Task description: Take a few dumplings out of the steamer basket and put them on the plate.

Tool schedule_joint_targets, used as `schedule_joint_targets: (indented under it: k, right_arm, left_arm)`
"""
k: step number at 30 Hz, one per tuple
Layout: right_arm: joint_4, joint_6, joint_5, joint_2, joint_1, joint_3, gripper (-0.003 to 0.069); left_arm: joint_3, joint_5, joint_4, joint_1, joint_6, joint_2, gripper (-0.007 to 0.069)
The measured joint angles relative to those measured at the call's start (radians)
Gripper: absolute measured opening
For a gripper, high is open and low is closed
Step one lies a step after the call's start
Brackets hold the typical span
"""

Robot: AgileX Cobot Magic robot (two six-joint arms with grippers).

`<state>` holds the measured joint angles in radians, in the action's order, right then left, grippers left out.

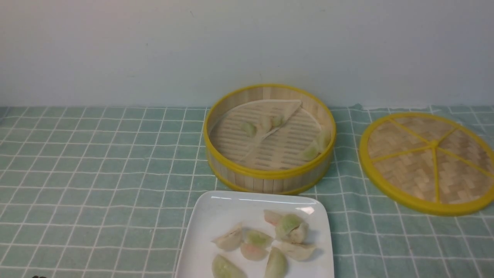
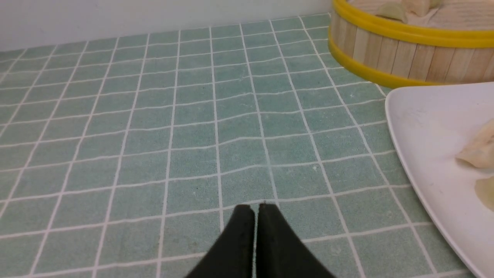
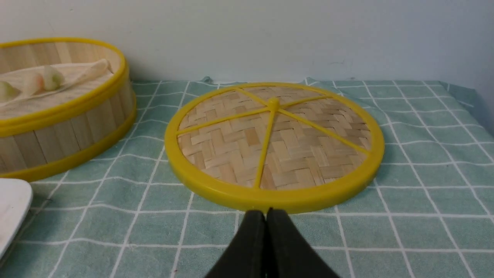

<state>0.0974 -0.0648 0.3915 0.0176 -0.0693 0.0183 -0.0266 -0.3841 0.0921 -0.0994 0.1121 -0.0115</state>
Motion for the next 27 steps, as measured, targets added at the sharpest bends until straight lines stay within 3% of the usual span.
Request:
schedule_joint_targets:
  k: [27]
  right_arm:
    - [0.0, 0.058, 0.0, 0.0, 0.0, 0.0, -0.0015]
  left_arm:
    - [0.0, 0.0, 0.0, 0.0, 0.0, 0.0, -0.0006]
